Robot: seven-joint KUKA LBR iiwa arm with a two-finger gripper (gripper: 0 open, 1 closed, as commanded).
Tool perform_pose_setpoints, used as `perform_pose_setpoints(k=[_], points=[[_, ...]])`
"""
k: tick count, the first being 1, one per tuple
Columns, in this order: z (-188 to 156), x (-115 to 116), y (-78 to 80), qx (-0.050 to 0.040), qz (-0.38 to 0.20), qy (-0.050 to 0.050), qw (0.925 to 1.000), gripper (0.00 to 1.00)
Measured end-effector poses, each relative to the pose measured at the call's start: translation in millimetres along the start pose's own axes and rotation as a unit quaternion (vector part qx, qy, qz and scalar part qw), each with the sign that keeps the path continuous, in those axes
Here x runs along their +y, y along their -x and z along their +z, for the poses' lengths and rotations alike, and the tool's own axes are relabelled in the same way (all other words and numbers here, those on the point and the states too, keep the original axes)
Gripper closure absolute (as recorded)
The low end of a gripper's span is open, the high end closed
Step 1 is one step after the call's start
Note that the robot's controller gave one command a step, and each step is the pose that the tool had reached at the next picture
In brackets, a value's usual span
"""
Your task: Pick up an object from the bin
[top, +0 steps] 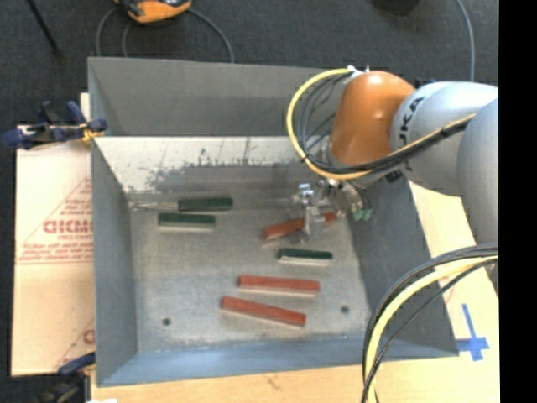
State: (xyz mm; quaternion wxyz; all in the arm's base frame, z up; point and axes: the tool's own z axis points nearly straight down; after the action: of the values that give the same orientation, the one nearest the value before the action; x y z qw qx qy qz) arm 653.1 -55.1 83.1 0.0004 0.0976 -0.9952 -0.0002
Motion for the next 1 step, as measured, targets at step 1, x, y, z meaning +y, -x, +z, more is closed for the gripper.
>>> perform_pose_setpoints(k=[1], points=[[-22.8,0.1,-1.0,0.0023,0.000,0.000,1.0000,1.00]])
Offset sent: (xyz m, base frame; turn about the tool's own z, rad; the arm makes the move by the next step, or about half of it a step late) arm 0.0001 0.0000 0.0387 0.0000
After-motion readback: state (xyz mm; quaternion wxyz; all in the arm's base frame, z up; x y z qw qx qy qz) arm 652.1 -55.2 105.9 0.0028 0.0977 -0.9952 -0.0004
